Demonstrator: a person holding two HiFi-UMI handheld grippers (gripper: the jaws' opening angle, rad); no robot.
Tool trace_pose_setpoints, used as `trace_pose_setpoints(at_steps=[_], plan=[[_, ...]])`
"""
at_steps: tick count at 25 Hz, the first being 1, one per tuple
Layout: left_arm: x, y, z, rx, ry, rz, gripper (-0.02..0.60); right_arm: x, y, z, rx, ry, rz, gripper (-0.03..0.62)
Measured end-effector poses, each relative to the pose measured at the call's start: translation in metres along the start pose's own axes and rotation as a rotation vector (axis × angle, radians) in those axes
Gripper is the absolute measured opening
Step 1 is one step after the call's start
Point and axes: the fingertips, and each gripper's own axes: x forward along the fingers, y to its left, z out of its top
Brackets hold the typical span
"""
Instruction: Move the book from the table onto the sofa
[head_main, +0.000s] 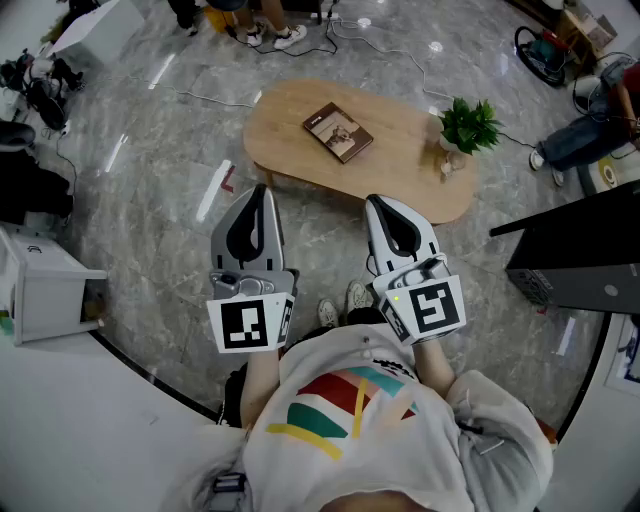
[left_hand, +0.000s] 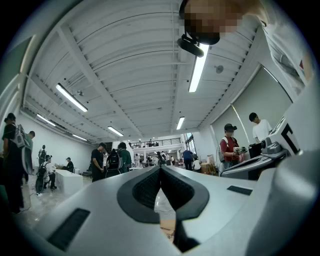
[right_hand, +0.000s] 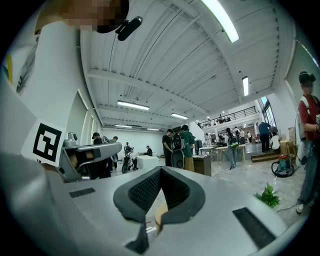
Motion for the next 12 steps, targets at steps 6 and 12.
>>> trace_pose_setpoints(at_steps=[6,12], plan=[[0.003,0.003,-0.001,-0.014,-0.004,0.011,0.008,0.001,-0.004,-0.002,-0.005,0.0,-0.001,0.012],[0.01,-0.002,-0.004,-0.024,0.003,0.003,0.008,0.0,-0.012,-0.004,-0.005,0.005,-0.006,0.011]])
